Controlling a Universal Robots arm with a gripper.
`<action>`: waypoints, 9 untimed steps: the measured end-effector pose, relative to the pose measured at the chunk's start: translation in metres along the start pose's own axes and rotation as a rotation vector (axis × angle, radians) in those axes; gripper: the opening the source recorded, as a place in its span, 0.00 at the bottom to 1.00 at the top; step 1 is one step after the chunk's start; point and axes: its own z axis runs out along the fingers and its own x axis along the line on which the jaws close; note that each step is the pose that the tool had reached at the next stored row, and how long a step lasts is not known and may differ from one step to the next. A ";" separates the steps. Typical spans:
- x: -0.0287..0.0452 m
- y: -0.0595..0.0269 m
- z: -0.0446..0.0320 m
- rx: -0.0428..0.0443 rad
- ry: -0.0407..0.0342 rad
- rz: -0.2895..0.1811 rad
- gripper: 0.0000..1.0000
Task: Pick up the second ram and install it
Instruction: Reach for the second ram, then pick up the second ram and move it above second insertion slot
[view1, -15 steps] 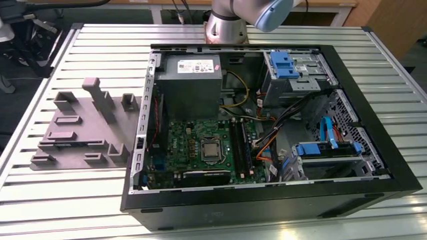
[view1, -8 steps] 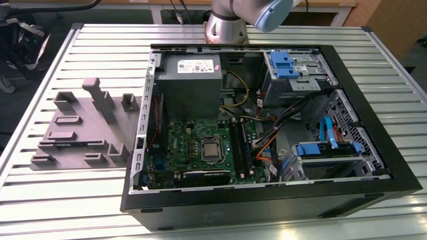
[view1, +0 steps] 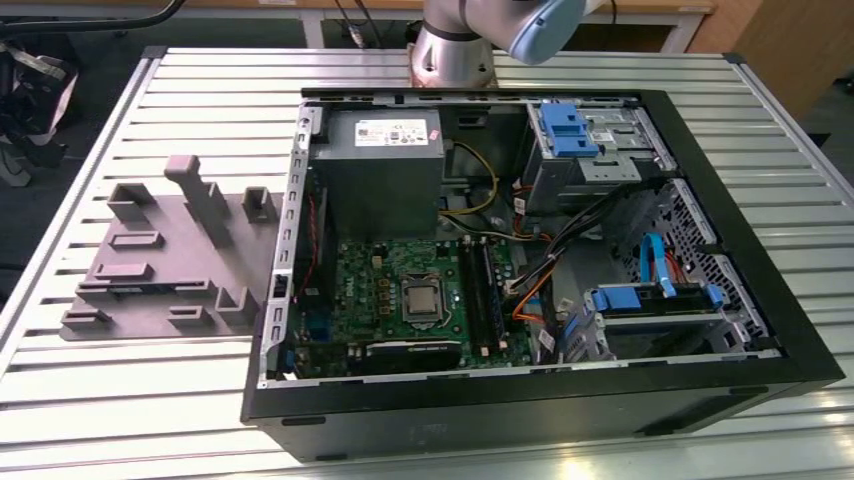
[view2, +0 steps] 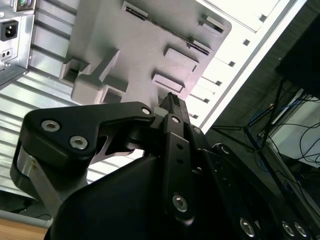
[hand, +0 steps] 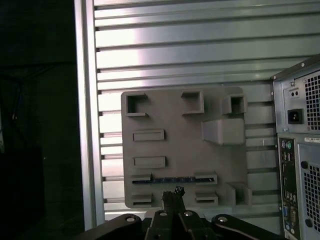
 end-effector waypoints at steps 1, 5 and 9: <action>0.0001 0.0000 0.0000 0.0001 0.0000 0.000 0.11; 0.0005 0.0000 0.0000 0.0000 0.0000 0.000 0.11; 0.0006 0.0000 0.0000 0.0000 0.0000 0.000 0.11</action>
